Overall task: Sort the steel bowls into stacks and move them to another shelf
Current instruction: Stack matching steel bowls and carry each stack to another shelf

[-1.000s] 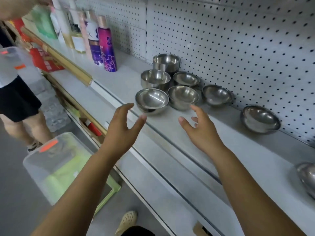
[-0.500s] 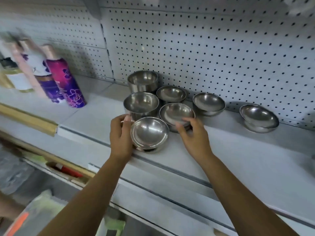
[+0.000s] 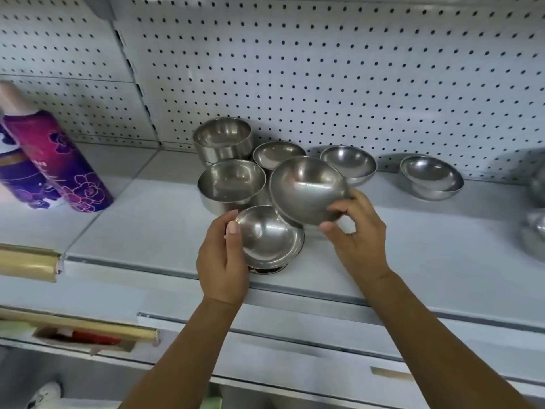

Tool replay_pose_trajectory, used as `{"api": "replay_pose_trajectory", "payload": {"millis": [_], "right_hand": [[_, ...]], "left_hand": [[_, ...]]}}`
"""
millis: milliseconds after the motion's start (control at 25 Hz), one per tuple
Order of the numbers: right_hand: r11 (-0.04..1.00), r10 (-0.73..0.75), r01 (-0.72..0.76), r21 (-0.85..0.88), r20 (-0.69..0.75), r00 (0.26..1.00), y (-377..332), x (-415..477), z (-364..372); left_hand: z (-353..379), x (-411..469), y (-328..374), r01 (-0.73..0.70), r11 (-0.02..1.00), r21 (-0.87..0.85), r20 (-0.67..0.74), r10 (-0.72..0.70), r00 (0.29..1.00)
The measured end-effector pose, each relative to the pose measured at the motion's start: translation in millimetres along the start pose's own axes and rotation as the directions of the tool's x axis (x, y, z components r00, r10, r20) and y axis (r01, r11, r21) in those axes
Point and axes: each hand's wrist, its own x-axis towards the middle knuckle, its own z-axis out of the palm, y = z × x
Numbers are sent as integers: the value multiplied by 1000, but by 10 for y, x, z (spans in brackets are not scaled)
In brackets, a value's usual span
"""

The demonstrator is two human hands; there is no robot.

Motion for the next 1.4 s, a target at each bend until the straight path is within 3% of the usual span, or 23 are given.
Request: {"api": "replay_pose_trajectory", "payload": {"millis": [120,240,640,920,1080,1200,1280,1400], "right_hand": [[977,-212,209,38,79,974,-18,-45,19],[969,-247,238,74,157,956,-36,-53,54],[982,-139,172,-83,312,940,-4,-67,71],[998,-47,56,-11,405,913,-58,-85,60],[1000,-17,15,7,276,961,-87,-53,41],[987,145,-135,-92,105,984,-51,3,60],[946,284,-278,-167,14,959,27,70,49],[824,499,-492,-281,-52,865,173,225,-15]], "left_hand": [[0,-20,-5,-18,999,28,5,18,1000],[29,-41,17,-41,996,82,-12,42,999],[73,-71,-23,-94,972,214,-18,100,995],[60,-109,-31,-97,970,224,-43,109,993],[6,-118,-29,-227,956,187,75,217,973],[-27,-109,-40,-264,951,159,169,238,957],[-39,-103,-29,-272,948,165,192,239,952],[-31,-90,12,-261,944,199,213,218,952]]}}
